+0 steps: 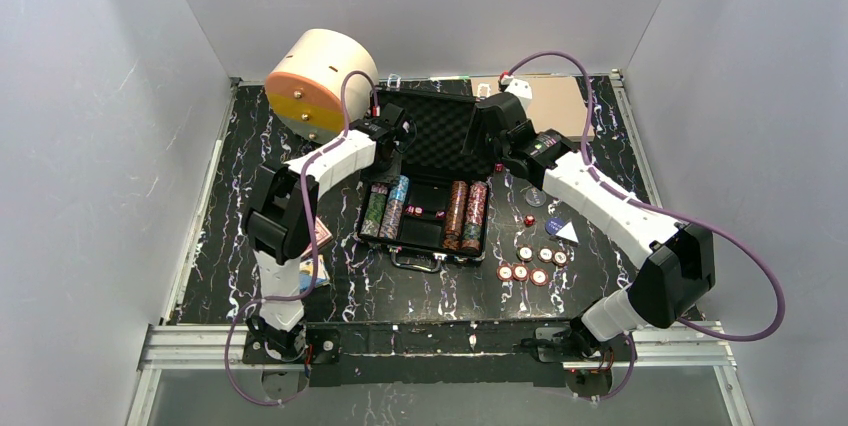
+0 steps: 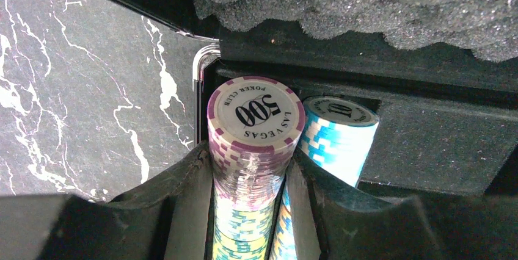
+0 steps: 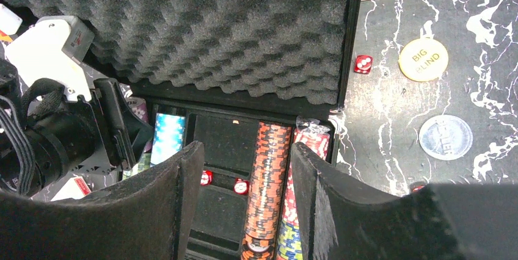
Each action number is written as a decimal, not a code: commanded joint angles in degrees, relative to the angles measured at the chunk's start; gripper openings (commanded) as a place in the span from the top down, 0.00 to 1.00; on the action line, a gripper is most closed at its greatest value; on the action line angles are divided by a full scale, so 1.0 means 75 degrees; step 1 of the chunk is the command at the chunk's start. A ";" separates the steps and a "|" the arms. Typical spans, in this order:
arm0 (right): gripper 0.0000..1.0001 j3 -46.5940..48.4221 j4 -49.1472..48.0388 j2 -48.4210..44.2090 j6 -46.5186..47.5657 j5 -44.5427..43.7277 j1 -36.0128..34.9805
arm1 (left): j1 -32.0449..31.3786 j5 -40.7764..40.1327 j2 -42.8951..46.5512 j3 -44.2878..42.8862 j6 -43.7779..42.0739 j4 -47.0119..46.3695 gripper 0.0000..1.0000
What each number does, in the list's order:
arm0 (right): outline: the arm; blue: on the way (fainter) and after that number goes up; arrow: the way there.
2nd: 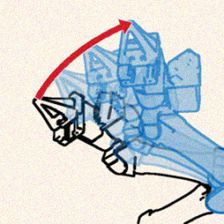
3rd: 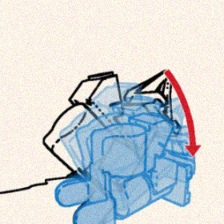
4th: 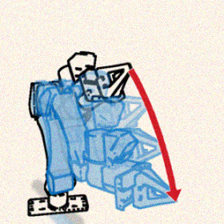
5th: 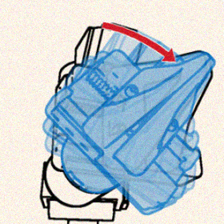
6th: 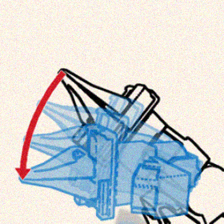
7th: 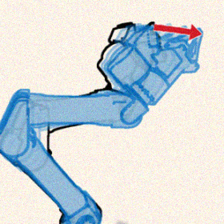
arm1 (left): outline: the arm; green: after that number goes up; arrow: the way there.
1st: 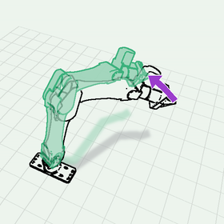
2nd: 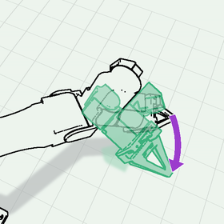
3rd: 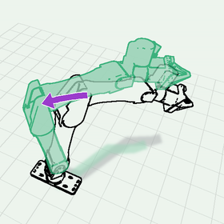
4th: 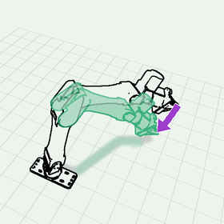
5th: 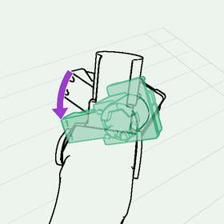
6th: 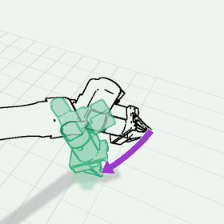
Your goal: Pack up texas hold em set
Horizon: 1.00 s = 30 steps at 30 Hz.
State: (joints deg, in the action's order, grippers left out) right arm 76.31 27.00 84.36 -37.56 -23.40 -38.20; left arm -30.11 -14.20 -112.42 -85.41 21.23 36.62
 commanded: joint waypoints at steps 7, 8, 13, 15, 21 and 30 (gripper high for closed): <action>0.38 -0.0045 -0.0253 -0.0251 0.0026 0.0210 0.0047 | -0.0087 0.0359 0.0896 0.0264 0.0126 0.0255 1.00; 0.38 -0.0101 -0.0367 -0.0230 0.0104 0.0390 0.0053 | -0.0087 0.0441 0.0911 0.0335 0.0071 0.0261 1.00; 0.48 -0.0767 -0.1648 -0.0128 0.0433 0.1947 0.0053 | -0.0087 0.0570 0.1149 0.1031 -0.0200 -0.0186 1.00; 0.53 -0.1213 -0.2236 -0.0128 0.0299 0.2477 0.0043 | -0.0087 0.0633 0.1335 0.1358 -0.0240 -0.0480 1.00; 0.55 -0.1763 -0.3219 0.0164 0.0007 0.3068 0.0036 | -0.0087 0.0640 0.1548 0.1877 -0.0393 -0.0623 1.00; 0.54 -0.1703 -0.3984 0.0969 -0.0241 0.3374 -0.0106 | -0.0064 0.0501 0.1568 0.2548 -0.0153 -0.0697 1.00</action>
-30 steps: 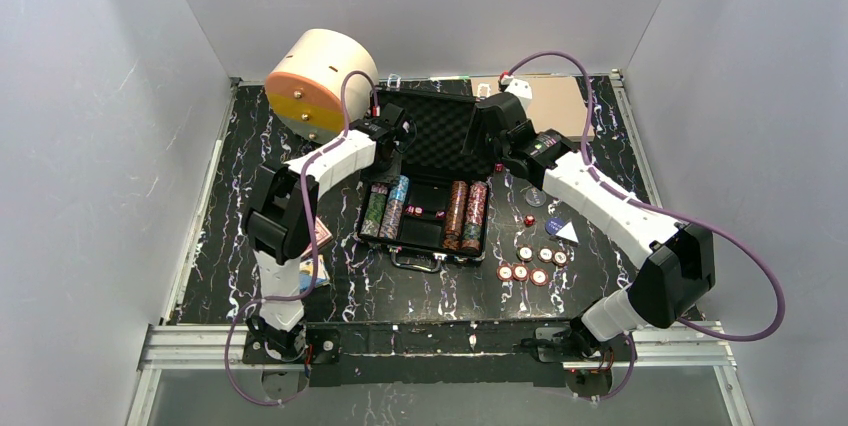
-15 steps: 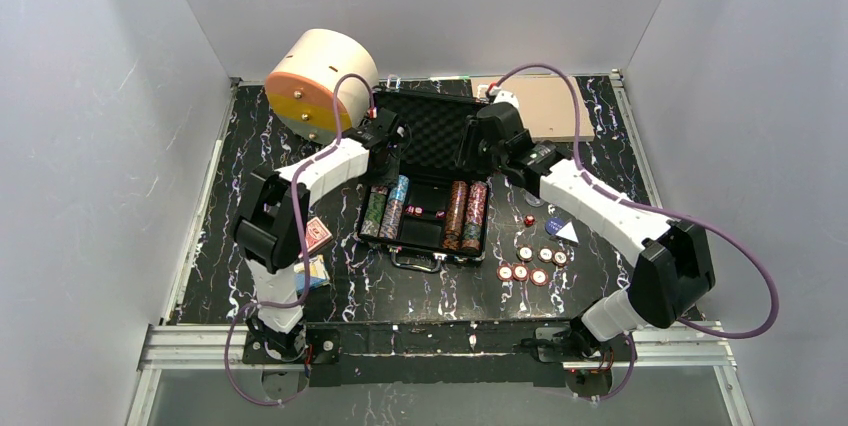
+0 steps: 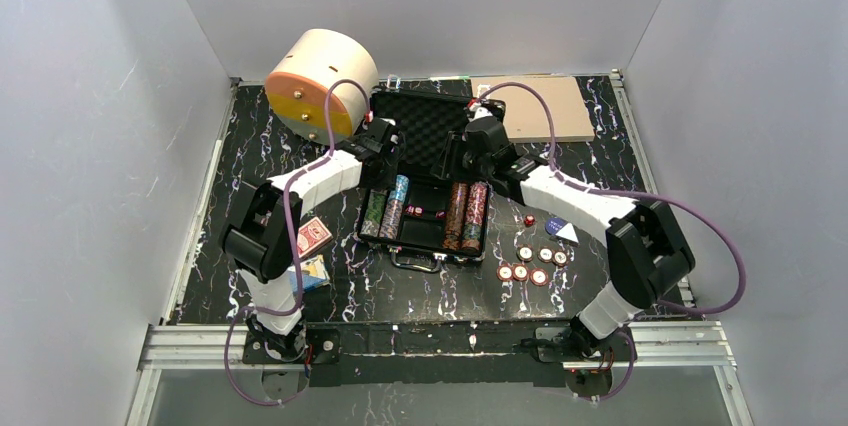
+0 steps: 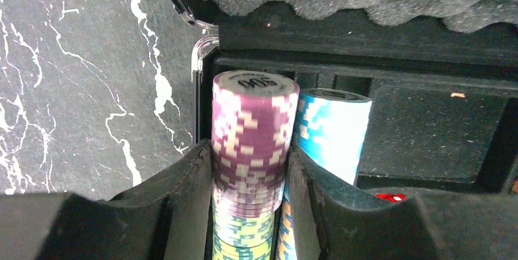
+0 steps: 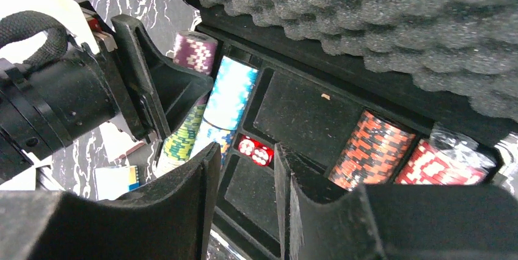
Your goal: Pack up texas hold em set
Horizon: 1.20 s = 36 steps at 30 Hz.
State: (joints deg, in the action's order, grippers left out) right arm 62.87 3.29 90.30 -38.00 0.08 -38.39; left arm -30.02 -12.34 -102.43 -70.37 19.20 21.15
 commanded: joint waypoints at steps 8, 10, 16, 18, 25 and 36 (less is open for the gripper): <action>0.53 0.0064 -0.1129 0.0592 -0.0383 0.0202 -0.0283 | 0.0030 0.0376 0.0267 0.0872 0.0089 0.1205 1.00; 0.53 0.0125 -0.1208 0.0756 -0.0427 0.0138 -0.0348 | 0.0030 0.0376 0.0323 0.0968 0.0066 0.1135 1.00; 0.52 0.0249 -0.1169 0.0913 -0.0511 0.0034 -0.0423 | 0.0042 0.0374 0.0322 0.0886 0.0012 0.1105 0.90; 0.51 0.0211 -0.1154 0.0860 -0.0522 0.0034 -0.0424 | 0.0052 0.0369 0.0364 0.0727 0.0029 0.1141 0.85; 0.45 0.0470 -0.1108 0.1076 -0.0456 -0.0095 -0.0456 | 0.0062 0.0239 0.0568 0.0511 0.0100 0.1167 0.53; 0.44 0.0666 -0.0714 0.0838 -0.0352 -0.0168 -0.0463 | 0.0239 -0.0047 0.1453 -0.0074 0.0283 0.1113 0.26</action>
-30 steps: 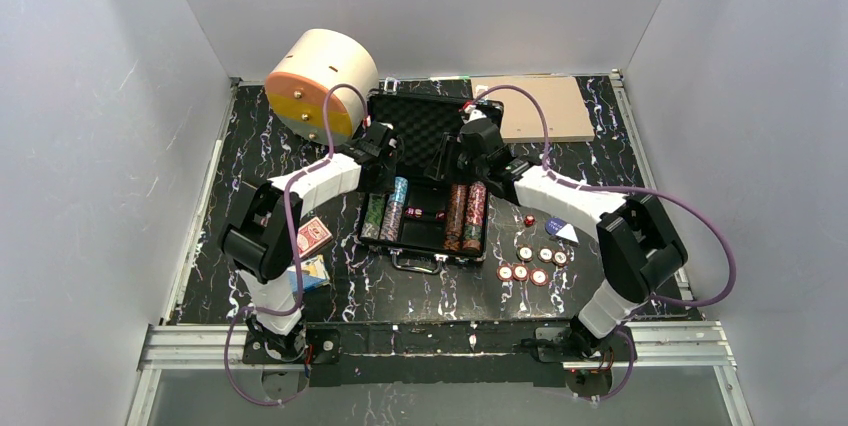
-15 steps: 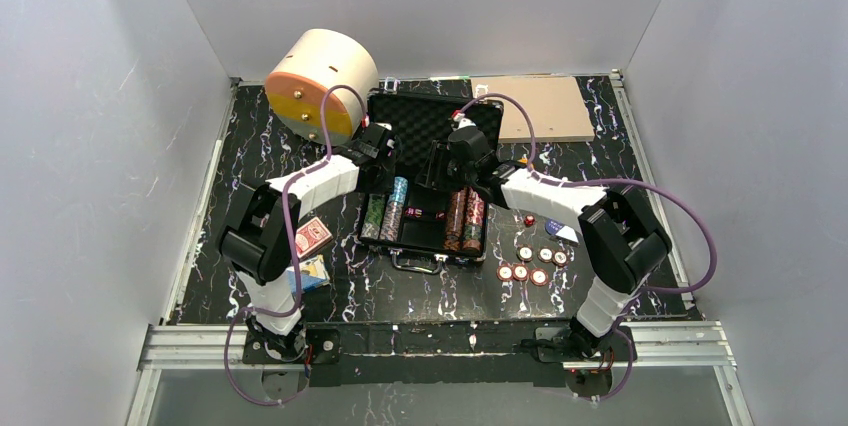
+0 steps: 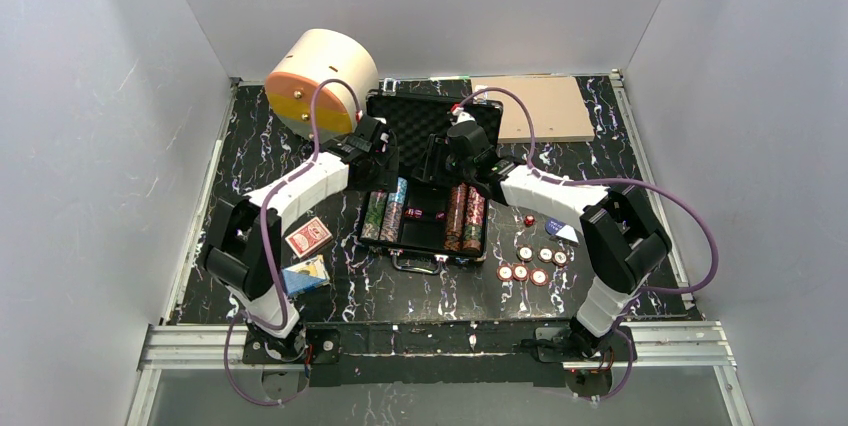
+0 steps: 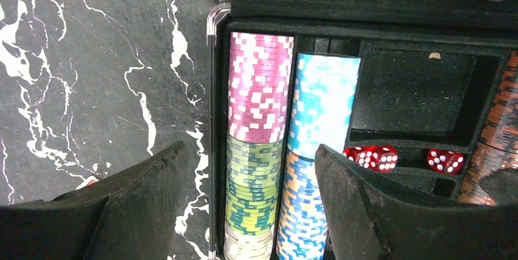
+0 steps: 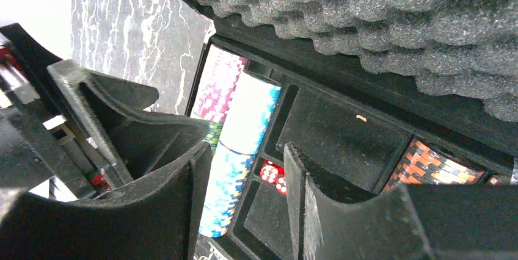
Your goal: Pack up texas hold em set
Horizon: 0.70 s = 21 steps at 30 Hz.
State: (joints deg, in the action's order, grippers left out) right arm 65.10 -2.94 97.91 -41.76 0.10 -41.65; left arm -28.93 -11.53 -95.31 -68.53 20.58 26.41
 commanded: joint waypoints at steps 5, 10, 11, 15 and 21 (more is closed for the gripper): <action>0.42 0.0448 0.0994 -0.0759 0.0364 -0.0619 -0.0013 | 0.0119 -0.0644 0.1083 -0.0143 0.0187 0.0378 0.28; 0.35 0.0130 0.2157 -0.1719 0.0256 -0.1592 0.0192 | 0.0119 -0.0524 0.2168 0.0547 0.0289 -0.0176 0.25; 0.33 0.0015 0.2426 -0.1915 0.0177 -0.1885 0.0270 | 0.0119 -0.0541 0.2431 0.0734 0.0291 -0.0316 0.24; 0.17 -0.0550 0.3576 -0.2558 -0.0400 -0.2856 0.0719 | 0.0119 -0.0752 0.3425 0.1788 0.0574 -0.0823 0.10; 0.14 -0.1415 0.4384 -0.2992 -0.0812 -0.2061 0.2068 | 0.0141 -0.0697 0.3921 0.3135 0.1168 -0.1149 0.02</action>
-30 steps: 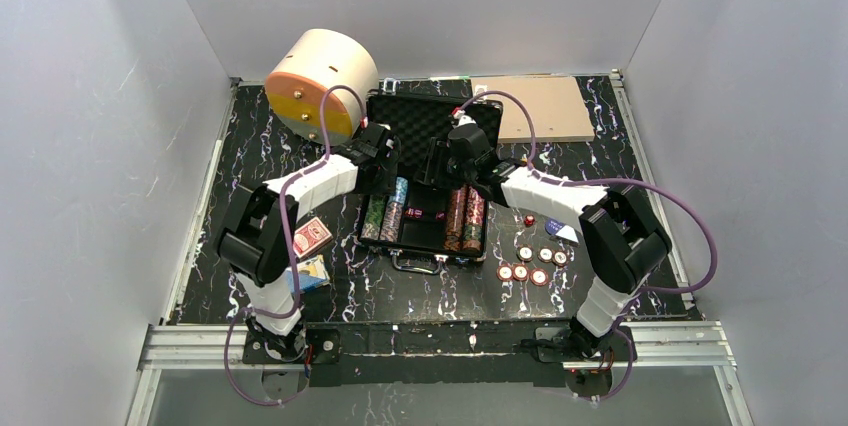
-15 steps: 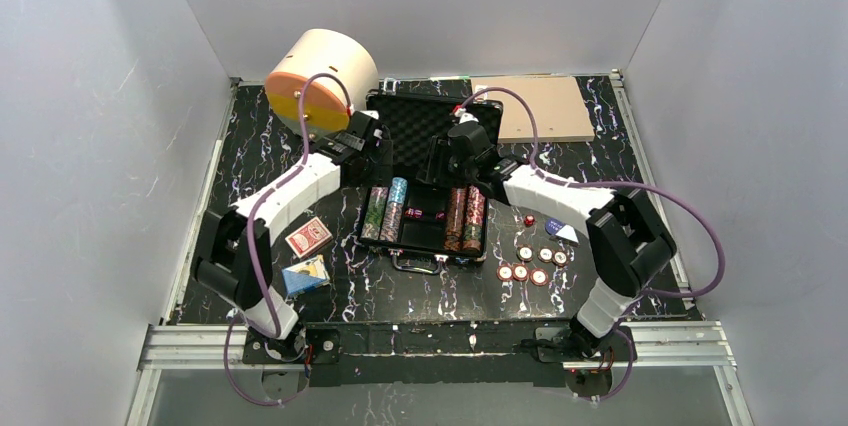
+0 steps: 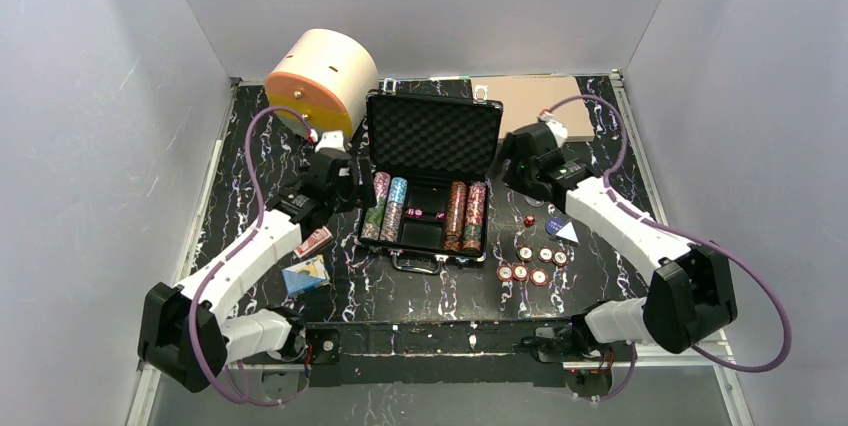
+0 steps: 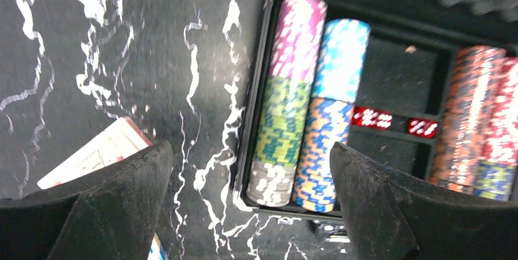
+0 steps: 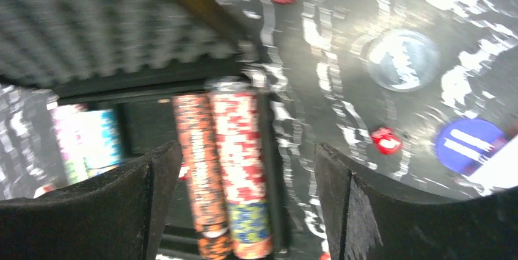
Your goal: Pack up texas hold em set
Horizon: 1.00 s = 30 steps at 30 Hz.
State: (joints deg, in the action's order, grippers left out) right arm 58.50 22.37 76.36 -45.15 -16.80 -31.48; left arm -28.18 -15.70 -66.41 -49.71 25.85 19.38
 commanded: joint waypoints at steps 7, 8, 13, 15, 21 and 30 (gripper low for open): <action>0.28 -0.1277 0.0397 0.0174 0.0027 0.2120 0.1451 | 0.0429 0.1339 -0.0355 0.1533 0.0948 -0.1555 0.02; 0.32 -0.1281 0.0367 0.0310 0.0080 0.2377 0.1471 | 0.0531 0.1553 -0.0381 0.1657 0.0973 -0.1781 0.02; 0.51 -0.1043 0.0410 0.1122 0.0170 0.2655 0.1535 | 0.1041 0.2712 -0.0596 0.1887 0.1055 -0.2528 0.02; 0.54 -0.0853 0.0485 0.1449 0.0192 0.2670 0.1539 | 0.1175 0.3223 -0.0744 0.1998 0.1132 -0.3011 0.02; 0.56 -0.0341 0.0608 0.2193 0.0221 0.2784 0.1555 | 0.1370 0.3807 -0.1204 0.2353 0.1426 -0.3819 0.02; 0.56 -0.0160 -0.0635 0.2793 0.0821 0.4317 0.1551 | 0.1392 0.5332 -0.1757 0.2474 0.1888 -0.5194 0.02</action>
State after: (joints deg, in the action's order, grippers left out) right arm 54.92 23.66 95.85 -42.04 8.25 -20.21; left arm -17.78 15.44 -78.48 -31.42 37.32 -11.64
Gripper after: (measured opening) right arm 0.436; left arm 0.981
